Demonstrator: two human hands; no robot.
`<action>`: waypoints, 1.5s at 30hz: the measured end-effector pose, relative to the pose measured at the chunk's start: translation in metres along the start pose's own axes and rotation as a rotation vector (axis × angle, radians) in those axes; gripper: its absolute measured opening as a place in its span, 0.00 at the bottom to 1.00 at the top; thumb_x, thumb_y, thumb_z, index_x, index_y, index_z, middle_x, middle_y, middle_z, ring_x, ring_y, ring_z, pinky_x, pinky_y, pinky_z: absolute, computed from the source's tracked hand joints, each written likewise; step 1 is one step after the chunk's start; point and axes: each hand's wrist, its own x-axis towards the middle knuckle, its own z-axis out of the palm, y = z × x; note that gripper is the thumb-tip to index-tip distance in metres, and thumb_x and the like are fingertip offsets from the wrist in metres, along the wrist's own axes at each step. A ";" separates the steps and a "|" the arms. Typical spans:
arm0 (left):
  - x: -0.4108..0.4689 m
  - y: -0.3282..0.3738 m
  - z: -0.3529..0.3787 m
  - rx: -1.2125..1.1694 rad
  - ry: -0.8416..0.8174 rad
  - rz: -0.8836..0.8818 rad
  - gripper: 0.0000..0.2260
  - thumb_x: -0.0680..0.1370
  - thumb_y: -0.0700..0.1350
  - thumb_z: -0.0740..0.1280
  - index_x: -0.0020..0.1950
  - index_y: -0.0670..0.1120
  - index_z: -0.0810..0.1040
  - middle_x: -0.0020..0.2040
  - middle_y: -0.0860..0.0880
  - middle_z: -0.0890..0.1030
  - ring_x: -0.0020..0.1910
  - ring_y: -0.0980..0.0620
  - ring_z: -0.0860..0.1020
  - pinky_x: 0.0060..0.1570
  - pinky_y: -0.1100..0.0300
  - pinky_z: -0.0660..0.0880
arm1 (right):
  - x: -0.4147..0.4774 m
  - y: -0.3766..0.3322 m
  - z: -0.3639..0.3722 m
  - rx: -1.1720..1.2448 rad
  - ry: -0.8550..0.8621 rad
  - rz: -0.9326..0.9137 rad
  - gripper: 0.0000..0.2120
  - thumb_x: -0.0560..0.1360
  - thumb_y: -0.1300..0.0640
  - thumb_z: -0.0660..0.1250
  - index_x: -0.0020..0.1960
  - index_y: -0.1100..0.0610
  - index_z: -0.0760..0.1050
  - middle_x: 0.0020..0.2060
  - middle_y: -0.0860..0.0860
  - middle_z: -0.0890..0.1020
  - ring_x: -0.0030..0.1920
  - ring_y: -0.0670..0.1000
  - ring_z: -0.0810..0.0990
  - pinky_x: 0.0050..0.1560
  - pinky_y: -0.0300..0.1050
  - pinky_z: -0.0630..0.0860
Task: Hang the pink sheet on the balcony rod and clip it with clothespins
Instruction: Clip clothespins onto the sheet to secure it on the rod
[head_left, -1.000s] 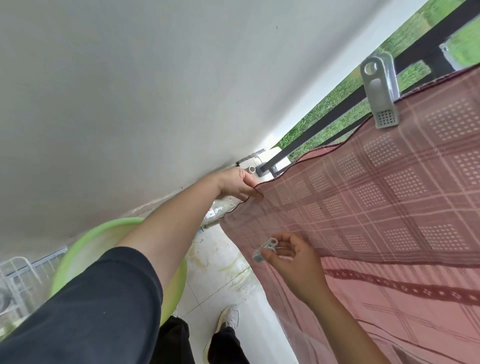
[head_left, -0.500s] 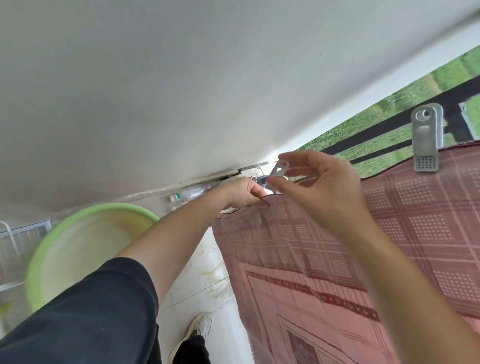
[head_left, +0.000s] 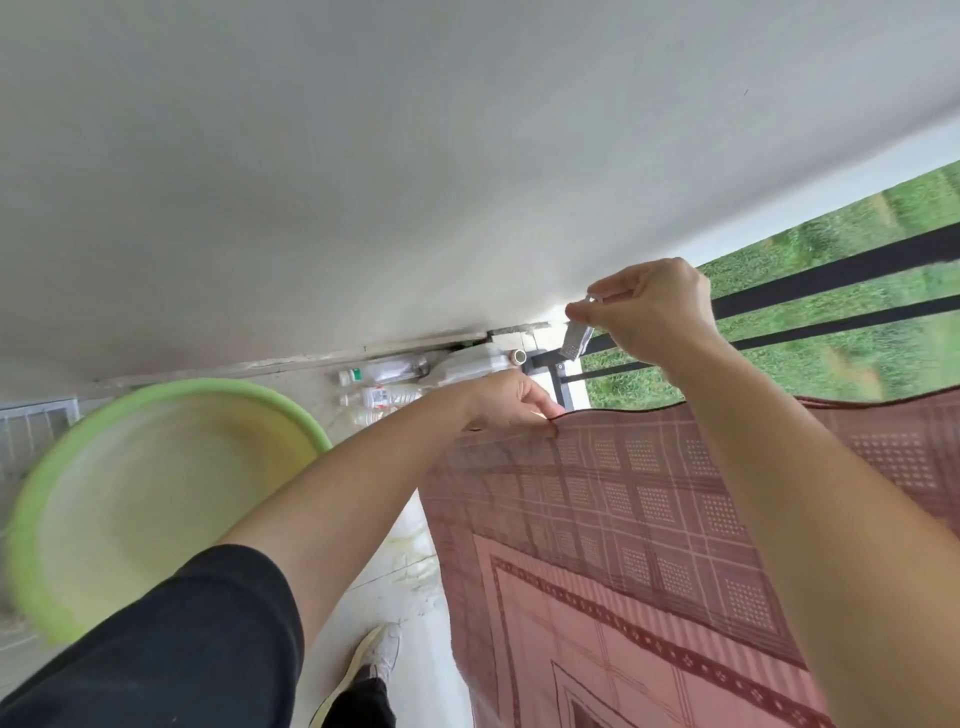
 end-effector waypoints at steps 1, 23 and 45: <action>0.002 -0.005 -0.001 -0.023 -0.019 -0.008 0.12 0.76 0.46 0.73 0.59 0.44 0.82 0.59 0.45 0.83 0.61 0.47 0.79 0.69 0.49 0.70 | 0.005 0.002 0.005 -0.009 -0.005 0.017 0.14 0.64 0.46 0.82 0.45 0.50 0.84 0.38 0.43 0.83 0.42 0.44 0.83 0.49 0.41 0.81; 0.023 -0.087 -0.015 0.005 0.104 -0.110 0.06 0.70 0.48 0.77 0.46 0.54 0.87 0.43 0.57 0.86 0.48 0.57 0.83 0.53 0.61 0.77 | 0.036 0.020 0.087 -0.169 -0.271 -0.054 0.15 0.64 0.47 0.82 0.48 0.50 0.85 0.40 0.46 0.84 0.38 0.42 0.83 0.26 0.25 0.70; 0.003 -0.079 -0.014 0.018 0.254 -0.071 0.12 0.73 0.39 0.75 0.32 0.52 0.82 0.23 0.62 0.75 0.22 0.66 0.70 0.25 0.75 0.64 | 0.025 0.051 0.126 -0.447 -0.438 -0.054 0.32 0.79 0.36 0.61 0.69 0.61 0.70 0.63 0.59 0.78 0.61 0.59 0.76 0.54 0.49 0.73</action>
